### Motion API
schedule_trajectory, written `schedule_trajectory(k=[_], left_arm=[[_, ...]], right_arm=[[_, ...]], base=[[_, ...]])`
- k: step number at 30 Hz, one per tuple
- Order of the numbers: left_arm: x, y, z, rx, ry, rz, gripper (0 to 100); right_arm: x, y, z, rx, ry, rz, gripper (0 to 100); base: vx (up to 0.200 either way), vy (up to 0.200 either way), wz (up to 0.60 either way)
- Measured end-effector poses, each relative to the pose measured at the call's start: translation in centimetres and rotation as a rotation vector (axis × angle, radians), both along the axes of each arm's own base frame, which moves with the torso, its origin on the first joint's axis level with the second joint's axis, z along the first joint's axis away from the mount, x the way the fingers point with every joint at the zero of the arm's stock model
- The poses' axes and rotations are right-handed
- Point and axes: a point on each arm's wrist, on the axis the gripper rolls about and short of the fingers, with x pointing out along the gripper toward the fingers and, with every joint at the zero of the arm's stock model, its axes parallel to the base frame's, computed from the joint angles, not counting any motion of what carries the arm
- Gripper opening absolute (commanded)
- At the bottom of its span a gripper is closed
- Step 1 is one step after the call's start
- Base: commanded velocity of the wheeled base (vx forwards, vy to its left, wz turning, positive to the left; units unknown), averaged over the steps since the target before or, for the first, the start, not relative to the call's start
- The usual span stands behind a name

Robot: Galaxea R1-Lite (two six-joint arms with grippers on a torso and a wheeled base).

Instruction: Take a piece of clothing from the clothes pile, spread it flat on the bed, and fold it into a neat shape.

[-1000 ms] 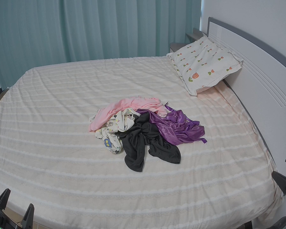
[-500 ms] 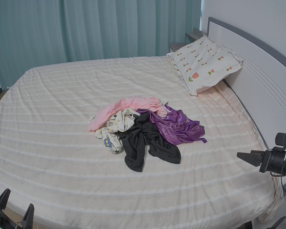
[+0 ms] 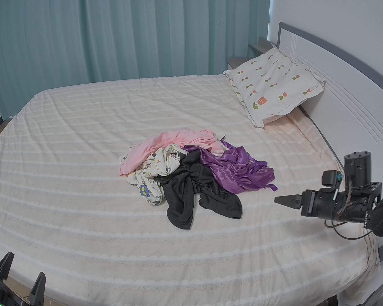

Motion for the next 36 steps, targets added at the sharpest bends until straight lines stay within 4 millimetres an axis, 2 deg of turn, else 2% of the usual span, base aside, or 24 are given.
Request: schedule_trajectory(k=[11, 23, 30, 36], left_arm=[[0.0, 0.0, 0.0, 0.0, 0.0, 0.0, 100], [0.0, 0.0, 0.0, 0.0, 0.001, 0.0, 100], [0.0, 0.0, 0.0, 0.0, 0.001, 0.0, 100], [0.0, 0.0, 0.0, 0.0, 0.0, 0.0, 100]], right_arm=[[5.5, 4.8, -4.1, 0.022, -0.006, -0.06, 100], [10.1, 7.6, -8.7, 0.006, 0.028, -0.121, 100], [11.7, 8.9, -10.7, 0.029, 0.051, -0.162, 100], [12.2, 10.2, -11.9, 0.023, 0.062, -0.143, 100]], base=[[0.0, 0.0, 0.0], [0.0, 0.0, 0.0], [0.0, 0.0, 0.0], [0.0, 0.0, 0.0]])
